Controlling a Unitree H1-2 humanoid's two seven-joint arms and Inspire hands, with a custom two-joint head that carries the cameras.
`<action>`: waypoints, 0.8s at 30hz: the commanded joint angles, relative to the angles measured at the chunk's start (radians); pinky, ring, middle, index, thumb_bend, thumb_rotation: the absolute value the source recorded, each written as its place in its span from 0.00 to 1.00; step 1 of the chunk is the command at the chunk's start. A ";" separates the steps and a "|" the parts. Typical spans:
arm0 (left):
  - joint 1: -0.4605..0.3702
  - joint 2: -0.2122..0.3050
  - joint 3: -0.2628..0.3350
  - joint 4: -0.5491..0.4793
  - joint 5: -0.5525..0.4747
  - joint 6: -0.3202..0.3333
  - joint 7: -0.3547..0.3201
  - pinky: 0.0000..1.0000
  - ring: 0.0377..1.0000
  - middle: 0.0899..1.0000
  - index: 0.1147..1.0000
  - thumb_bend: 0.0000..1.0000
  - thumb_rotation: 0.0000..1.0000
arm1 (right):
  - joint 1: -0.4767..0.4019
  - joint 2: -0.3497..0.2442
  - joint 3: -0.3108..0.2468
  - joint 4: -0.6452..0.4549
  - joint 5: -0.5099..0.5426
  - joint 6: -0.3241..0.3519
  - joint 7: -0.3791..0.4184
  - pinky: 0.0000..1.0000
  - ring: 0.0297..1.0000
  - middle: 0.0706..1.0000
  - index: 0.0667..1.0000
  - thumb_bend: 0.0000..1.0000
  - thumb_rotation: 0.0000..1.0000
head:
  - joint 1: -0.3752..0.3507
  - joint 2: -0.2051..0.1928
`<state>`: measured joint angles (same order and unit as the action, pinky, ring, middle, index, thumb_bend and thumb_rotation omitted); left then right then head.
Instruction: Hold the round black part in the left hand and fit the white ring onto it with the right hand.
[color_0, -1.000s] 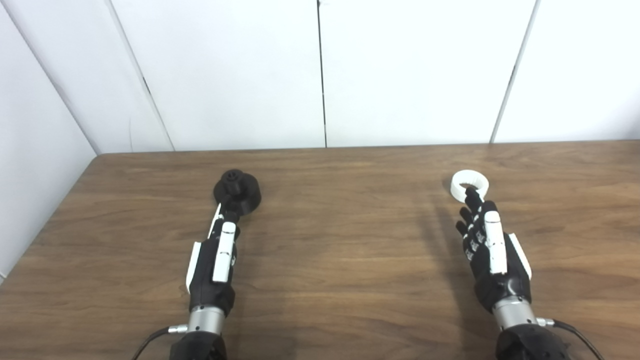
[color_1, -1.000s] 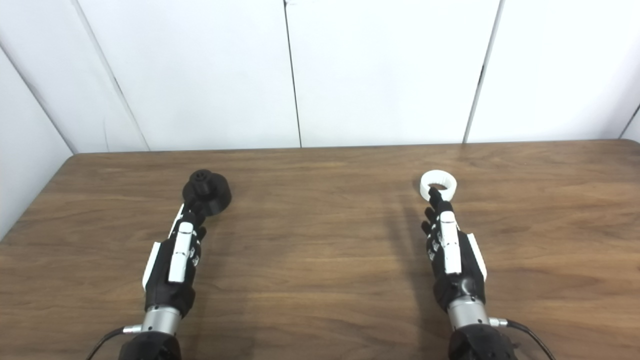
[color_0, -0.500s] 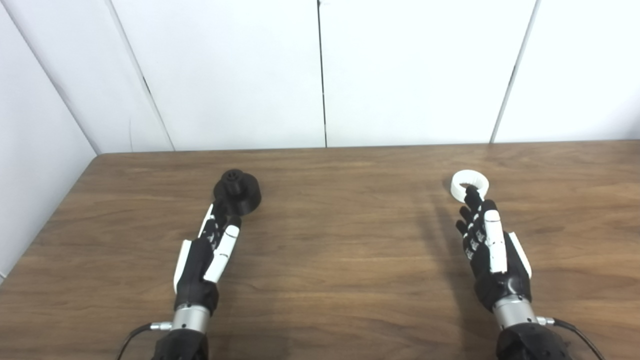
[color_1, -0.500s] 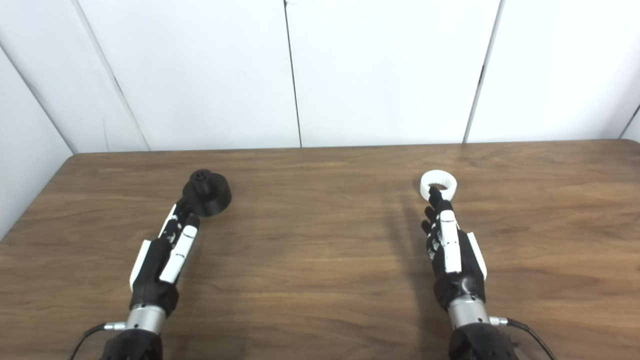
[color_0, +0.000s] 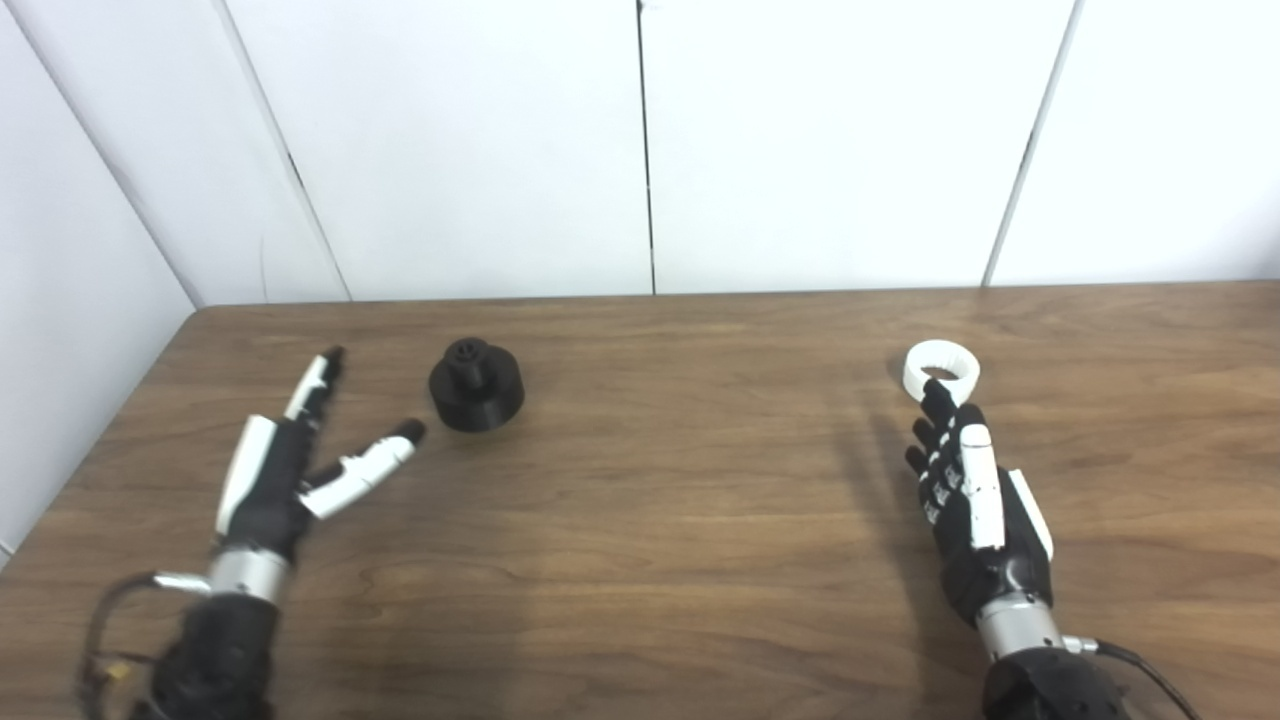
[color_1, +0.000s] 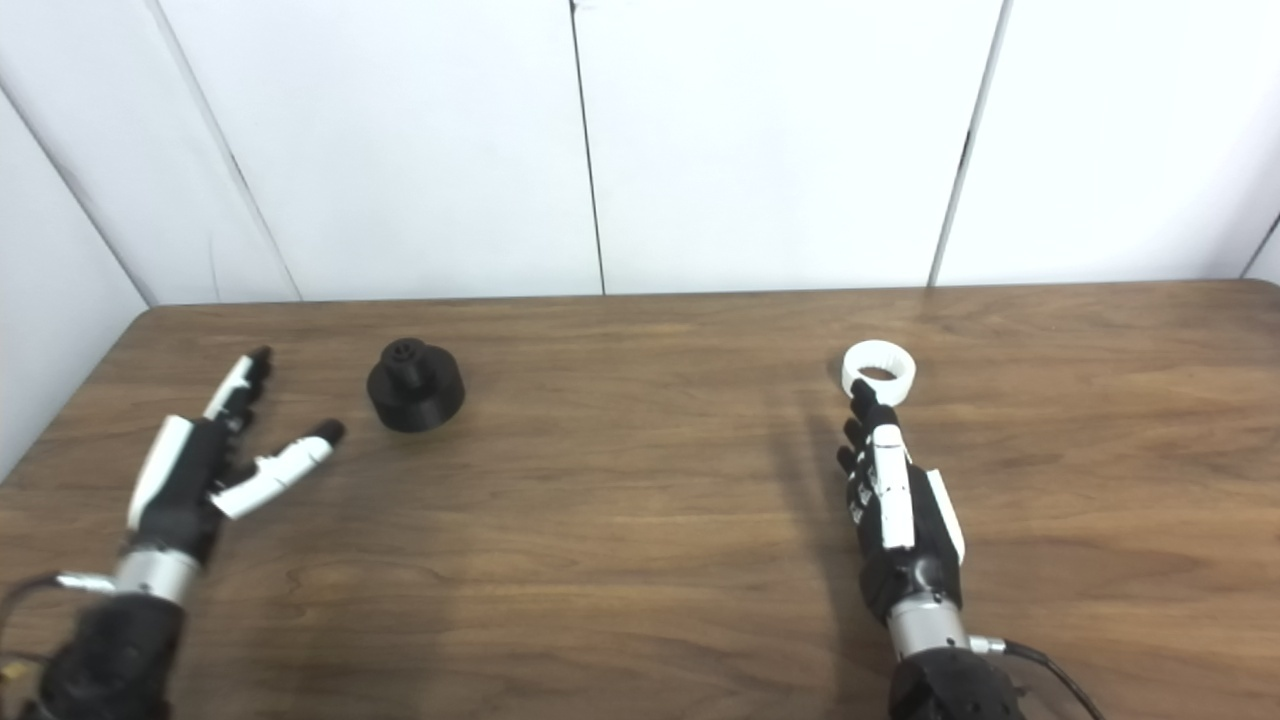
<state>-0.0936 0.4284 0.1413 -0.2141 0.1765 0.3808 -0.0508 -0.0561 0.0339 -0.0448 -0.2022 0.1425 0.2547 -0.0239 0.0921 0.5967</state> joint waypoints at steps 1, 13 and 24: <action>-0.060 0.048 0.000 0.005 0.025 0.002 -0.011 0.96 1.00 1.00 0.98 0.97 0.45 | -0.027 0.007 0.005 -0.019 0.011 -0.051 0.016 1.00 1.00 0.99 0.96 0.40 1.00 | 0.001 0.000; -0.186 0.193 -0.096 0.139 0.124 -0.018 -0.102 0.95 1.00 1.00 0.99 0.99 0.43 | -0.020 0.010 0.002 -0.018 0.012 -0.067 0.014 1.00 1.00 0.98 0.95 0.42 1.00 | 0.003 -0.010; -0.282 0.293 -0.266 0.344 0.379 -0.198 -0.079 1.00 1.00 1.00 0.99 1.00 0.58 | -0.019 0.019 0.003 -0.014 -0.009 -0.071 0.001 1.00 0.99 0.97 0.94 0.41 1.00 | -0.008 -0.017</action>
<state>-0.3011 0.6657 -0.1262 0.1171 0.5138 0.2292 -0.1571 -0.0511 0.0500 -0.0473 -0.2014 0.1400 0.2265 -0.0265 0.0828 0.5783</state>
